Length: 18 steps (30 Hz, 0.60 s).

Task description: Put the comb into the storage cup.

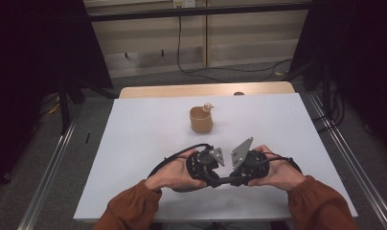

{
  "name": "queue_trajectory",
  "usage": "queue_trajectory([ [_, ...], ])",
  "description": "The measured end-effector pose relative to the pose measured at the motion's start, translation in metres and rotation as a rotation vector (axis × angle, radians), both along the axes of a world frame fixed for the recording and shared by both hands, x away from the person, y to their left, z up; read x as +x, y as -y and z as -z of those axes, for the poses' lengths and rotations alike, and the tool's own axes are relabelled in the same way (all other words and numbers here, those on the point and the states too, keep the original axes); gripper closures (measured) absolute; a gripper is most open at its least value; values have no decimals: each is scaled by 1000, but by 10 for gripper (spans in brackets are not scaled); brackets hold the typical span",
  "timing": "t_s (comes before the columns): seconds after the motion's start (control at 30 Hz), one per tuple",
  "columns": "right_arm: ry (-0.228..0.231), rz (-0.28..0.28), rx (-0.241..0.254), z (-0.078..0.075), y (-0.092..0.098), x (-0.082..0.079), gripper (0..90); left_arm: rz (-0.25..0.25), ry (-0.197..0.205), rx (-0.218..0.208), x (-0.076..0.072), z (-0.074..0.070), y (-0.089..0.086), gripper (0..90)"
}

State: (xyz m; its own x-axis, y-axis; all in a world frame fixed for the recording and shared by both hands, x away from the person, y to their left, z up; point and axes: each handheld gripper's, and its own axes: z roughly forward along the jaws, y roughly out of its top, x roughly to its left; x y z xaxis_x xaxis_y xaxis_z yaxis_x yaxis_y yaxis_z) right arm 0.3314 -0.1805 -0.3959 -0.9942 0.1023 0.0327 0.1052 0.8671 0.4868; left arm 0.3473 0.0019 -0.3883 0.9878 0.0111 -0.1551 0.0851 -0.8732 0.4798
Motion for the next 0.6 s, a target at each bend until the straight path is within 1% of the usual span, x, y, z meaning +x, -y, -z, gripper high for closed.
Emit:
queue_trajectory([
  [0.03, -2, -2, 2, 0, 0, 0, 711, 25, 8, 12, 2, -1, 0, 726],
  [0.07, -7, -9, 4, 1, 0, 0, 717, 12, 3, 0, 0, 0, -1, 725],
  [0.17, -17, -19, 19, 0, 0, 0, 726, 15, 0, -11, 2, -1, -2, 719],
  [0.2, -18, -20, 22, 0, 0, 0, 727, 16, -7, -12, 2, -1, -3, 719],
  [0.3, -35, -16, 22, 0, 1, -1, 729, 24, -6, -12, 2, -1, -2, 716],
  [0.37, -37, -13, 26, 0, 2, -1, 729, 13, -18, -18, 2, 0, -2, 711],
  [0.4, -41, -11, 28, 0, 2, -1, 729, 12, -18, -23, 3, 0, -2, 708],
  [0.43, -46, -3, 33, 0, 3, -1, 730, 15, -27, -30, 4, 0, -2, 705],
  [0.47, -51, -6, 35, -1, 4, 0, 730, 17, -26, -30, 4, 0, -3, 704],
  [0.53, -60, 2, 33, 0, 5, -1, 730, -3, -30, -38, 5, 0, -4, 675],
  [0.57, -61, 4, 30, 0, 6, -1, 730, 1, -35, -42, 6, -1, -5, 680],
  [0.6, -58, 1, 31, 1, 6, -1, 730, -9, -33, -49, 6, -1, -6, 671],
])
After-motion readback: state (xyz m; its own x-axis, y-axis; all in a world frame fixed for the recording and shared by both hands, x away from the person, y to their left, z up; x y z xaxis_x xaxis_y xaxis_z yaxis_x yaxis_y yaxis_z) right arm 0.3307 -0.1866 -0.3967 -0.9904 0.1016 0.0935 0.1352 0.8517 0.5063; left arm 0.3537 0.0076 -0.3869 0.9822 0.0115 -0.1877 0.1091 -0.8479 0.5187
